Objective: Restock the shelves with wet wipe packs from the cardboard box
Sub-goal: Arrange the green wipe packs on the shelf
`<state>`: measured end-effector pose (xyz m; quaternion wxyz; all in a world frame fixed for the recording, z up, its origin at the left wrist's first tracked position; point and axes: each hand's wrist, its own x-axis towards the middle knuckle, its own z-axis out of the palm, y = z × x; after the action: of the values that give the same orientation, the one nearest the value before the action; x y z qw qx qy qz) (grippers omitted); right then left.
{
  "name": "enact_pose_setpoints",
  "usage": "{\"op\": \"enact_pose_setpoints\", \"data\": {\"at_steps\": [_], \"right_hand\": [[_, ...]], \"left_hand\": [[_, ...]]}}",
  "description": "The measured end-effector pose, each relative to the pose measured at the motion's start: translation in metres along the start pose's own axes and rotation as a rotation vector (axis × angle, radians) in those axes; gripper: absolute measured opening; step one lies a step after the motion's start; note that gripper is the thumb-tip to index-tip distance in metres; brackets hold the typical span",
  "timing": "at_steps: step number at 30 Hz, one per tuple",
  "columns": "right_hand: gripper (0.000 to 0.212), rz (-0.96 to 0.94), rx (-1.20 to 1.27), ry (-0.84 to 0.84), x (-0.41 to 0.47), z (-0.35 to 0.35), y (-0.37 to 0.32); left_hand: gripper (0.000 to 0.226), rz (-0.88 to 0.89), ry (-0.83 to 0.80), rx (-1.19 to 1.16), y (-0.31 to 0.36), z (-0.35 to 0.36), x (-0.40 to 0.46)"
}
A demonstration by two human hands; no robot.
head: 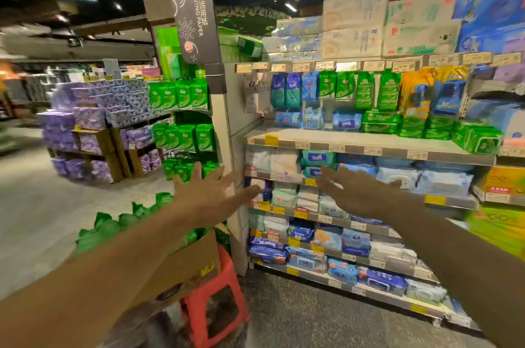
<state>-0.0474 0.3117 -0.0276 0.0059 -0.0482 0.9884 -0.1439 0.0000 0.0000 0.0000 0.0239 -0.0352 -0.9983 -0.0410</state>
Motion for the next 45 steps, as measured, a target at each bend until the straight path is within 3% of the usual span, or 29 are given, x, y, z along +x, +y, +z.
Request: {"op": "enact_pose_setpoints", "data": {"at_steps": [3, 6, 9, 14, 19, 22, 24, 27, 32, 43, 45], "right_hand": [[0.095, -0.098, -0.023, -0.055, 0.021, 0.011, -0.032], [0.103, -0.157, -0.067, -0.073, 0.043, 0.031, -0.070], [0.081, -0.204, -0.075, -0.091, 0.062, 0.047, -0.111], [0.106, -0.300, -0.115, -0.064, 0.105, 0.069, -0.186], [0.100, -0.407, -0.138, -0.049, 0.149, 0.099, -0.257], [0.086, -0.404, -0.150, -0.080, 0.168, 0.116, -0.293], [0.093, -0.424, -0.165, -0.101, 0.182, 0.128, -0.312], [0.105, -0.440, -0.123, -0.158, 0.208, 0.147, -0.331], [0.107, -0.478, -0.089, -0.215, 0.250, 0.174, -0.352], [0.081, -0.481, 0.003, -0.327, 0.389, 0.232, -0.361], [0.087, -0.518, 0.069, -0.359, 0.409, 0.239, -0.364]], "left_hand": [[0.107, -0.065, -0.009, 0.006, -0.032, 0.004, -0.002], [0.104, -0.128, 0.019, 0.017, -0.075, 0.014, -0.002], [0.103, -0.193, 0.028, 0.029, -0.116, 0.019, -0.001], [0.102, -0.296, 0.052, -0.011, -0.189, 0.031, 0.011], [0.105, -0.353, 0.077, -0.098, -0.260, 0.050, 0.029], [0.105, -0.376, 0.079, -0.142, -0.299, 0.065, 0.038], [0.102, -0.380, 0.067, -0.166, -0.318, 0.075, 0.042], [0.097, -0.387, 0.050, -0.184, -0.339, 0.089, 0.051], [0.096, -0.419, 0.022, -0.211, -0.373, 0.114, 0.083], [0.108, -0.519, -0.072, -0.314, -0.395, 0.157, 0.199], [0.105, -0.548, -0.047, -0.392, -0.397, 0.165, 0.220]]}}
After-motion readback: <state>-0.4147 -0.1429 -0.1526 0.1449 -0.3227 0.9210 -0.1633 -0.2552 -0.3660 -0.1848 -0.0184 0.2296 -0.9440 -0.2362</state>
